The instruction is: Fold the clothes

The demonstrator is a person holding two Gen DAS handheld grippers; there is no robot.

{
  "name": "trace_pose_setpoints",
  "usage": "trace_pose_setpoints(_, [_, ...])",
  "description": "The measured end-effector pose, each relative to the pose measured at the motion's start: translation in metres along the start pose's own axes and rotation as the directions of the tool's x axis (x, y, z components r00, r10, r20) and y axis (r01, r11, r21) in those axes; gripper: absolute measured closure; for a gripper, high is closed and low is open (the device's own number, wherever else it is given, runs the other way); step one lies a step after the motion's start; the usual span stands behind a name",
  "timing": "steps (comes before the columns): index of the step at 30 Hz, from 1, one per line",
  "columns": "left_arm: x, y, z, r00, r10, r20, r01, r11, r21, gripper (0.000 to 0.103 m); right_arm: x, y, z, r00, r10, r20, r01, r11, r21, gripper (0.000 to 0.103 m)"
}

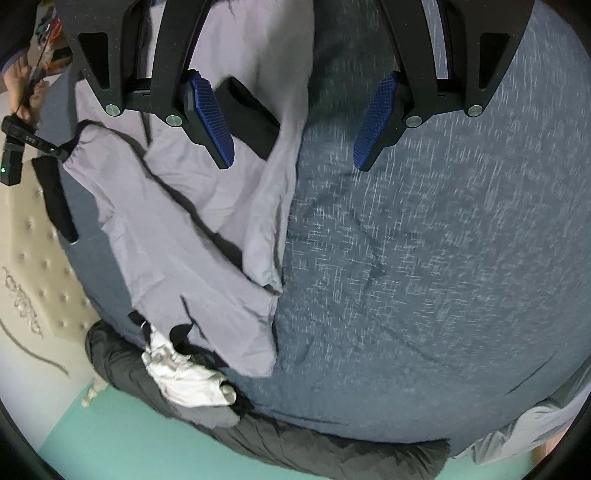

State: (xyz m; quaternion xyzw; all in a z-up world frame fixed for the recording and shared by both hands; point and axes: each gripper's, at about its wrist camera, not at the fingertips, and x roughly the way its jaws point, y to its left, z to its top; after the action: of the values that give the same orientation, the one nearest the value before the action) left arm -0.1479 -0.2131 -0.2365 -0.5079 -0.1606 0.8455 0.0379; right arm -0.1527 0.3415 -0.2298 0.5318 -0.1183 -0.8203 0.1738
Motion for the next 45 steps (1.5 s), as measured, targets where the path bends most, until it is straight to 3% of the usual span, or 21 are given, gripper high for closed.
trace_pose_setpoints(11, [0.089,0.007,0.078,0.997,0.062,-0.050,-0.058,0.996,0.073,0.032,0.005,-0.011,0.012,1.000,0.029,0.010,-0.029,0.999,0.015,0.097])
trace_pose_setpoints(21, [0.130,0.014,0.100,0.999,0.031,-0.040,-0.025,0.991,0.128,0.033,0.019,-0.020,0.016,1.000,0.031,0.000,-0.031,0.999,0.013,0.097])
trace_pose_setpoints(27, [0.131,0.007,0.104,1.000,-0.027,0.008,0.025,0.986,0.166,0.058,0.020,-0.025,0.015,1.000,0.029,-0.002,-0.029,0.999,0.026,0.097])
trace_pose_setpoints(32, [0.135,-0.003,0.102,0.998,-0.059,0.018,0.054,0.973,0.224,0.066,0.020,-0.029,0.014,1.000,0.031,-0.002,-0.031,0.999,0.037,0.097])
trace_pose_setpoints(34, [0.135,-0.003,0.103,0.997,-0.075,0.019,0.069,0.971,0.228,0.088,0.020,-0.030,0.013,0.999,0.032,-0.002,-0.031,0.999,0.042,0.097])
trace_pose_setpoints(36, [0.134,-0.005,0.104,0.996,-0.086,0.021,0.078,0.965,0.250,0.101,0.020,-0.031,0.013,0.999,0.032,-0.002,-0.032,0.998,0.047,0.097])
trace_pose_setpoints(38, [0.128,-0.010,0.103,0.997,-0.070,0.033,0.057,0.956,0.289,0.101,0.019,-0.031,0.013,0.999,0.035,-0.002,-0.035,0.998,0.048,0.097])
trace_pose_setpoints(42, [0.105,0.001,0.108,0.994,-0.073,0.076,0.050,0.962,0.267,0.102,0.018,-0.028,0.013,0.999,0.044,0.000,-0.044,0.998,0.045,0.097])
trace_pose_setpoints(45, [0.093,0.010,0.113,0.995,-0.031,0.097,0.003,0.961,0.276,0.102,0.018,-0.025,0.013,0.999,0.054,-0.001,-0.054,0.998,0.039,0.097])
